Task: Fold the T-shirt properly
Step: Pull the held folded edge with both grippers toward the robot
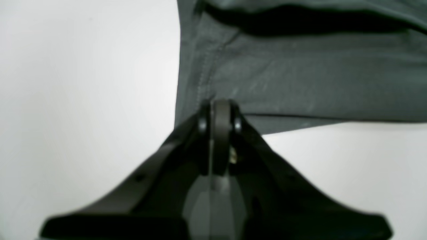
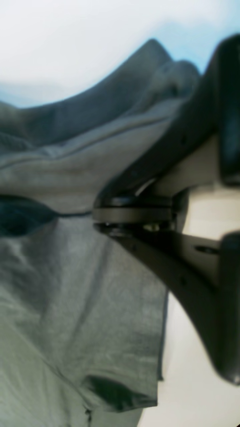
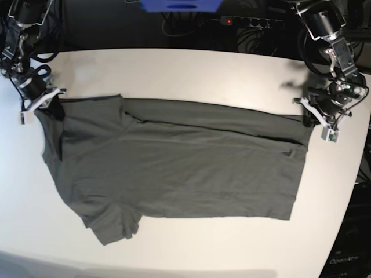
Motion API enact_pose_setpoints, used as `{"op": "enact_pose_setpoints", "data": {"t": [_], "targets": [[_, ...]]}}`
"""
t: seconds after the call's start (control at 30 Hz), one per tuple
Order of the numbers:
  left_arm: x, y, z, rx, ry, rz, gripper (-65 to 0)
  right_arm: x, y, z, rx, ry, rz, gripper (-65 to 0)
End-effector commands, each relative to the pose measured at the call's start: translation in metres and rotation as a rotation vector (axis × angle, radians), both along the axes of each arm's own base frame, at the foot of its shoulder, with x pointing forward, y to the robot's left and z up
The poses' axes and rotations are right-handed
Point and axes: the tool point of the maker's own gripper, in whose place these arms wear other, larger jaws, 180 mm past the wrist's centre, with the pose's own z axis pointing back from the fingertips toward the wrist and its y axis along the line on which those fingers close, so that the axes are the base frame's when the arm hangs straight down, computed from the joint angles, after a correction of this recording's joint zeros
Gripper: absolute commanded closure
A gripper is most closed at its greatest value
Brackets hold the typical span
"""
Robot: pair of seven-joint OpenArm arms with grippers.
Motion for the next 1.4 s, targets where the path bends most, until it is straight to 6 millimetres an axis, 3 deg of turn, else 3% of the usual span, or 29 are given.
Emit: {"op": "enact_pose_setpoints", "data": {"t": [0.0, 0.2, 0.3, 0.67, 0.87, 1.1, 1.37], "targets": [[-0.039, 0.016, -0.023, 0.075, 0.177, 0.007, -2.3, -0.047, -0.011, -0.038, -0.115, 0.255, 0.058, -0.6], [-0.055, 0.017, -0.030, 0.078, 0.211, 0.005, -2.3, -0.052, -0.006, -0.041, -0.103, 0.263, 0.059, -0.6], [-0.065, 0.017, -0.035, 0.078, 0.232, 0.004, -2.3, -0.063, -0.003, -0.046, -0.096, 0.282, 0.055, -0.6], [-0.103, 0.015, -0.050, 0.074, 0.310, 0.003, -2.3, -0.076, 0.019, -0.037, -0.104, 0.256, 0.094, -0.6], [-0.121, 0.005, -0.047, 0.083, 0.315, -0.011, -2.3, -0.081, 0.024, -0.037, -0.098, 0.259, 0.097, -0.6], [-0.129, 0.005, -0.044, 0.097, 0.319, -0.017, -2.3, -0.091, 0.024, -0.041, -0.097, 0.279, 0.097, -0.6], [-0.138, 0.020, -0.041, 0.106, 0.325, 0.030, -2.3, -0.106, 0.023, -0.041, -0.087, 0.256, 0.078, -0.6]]}}
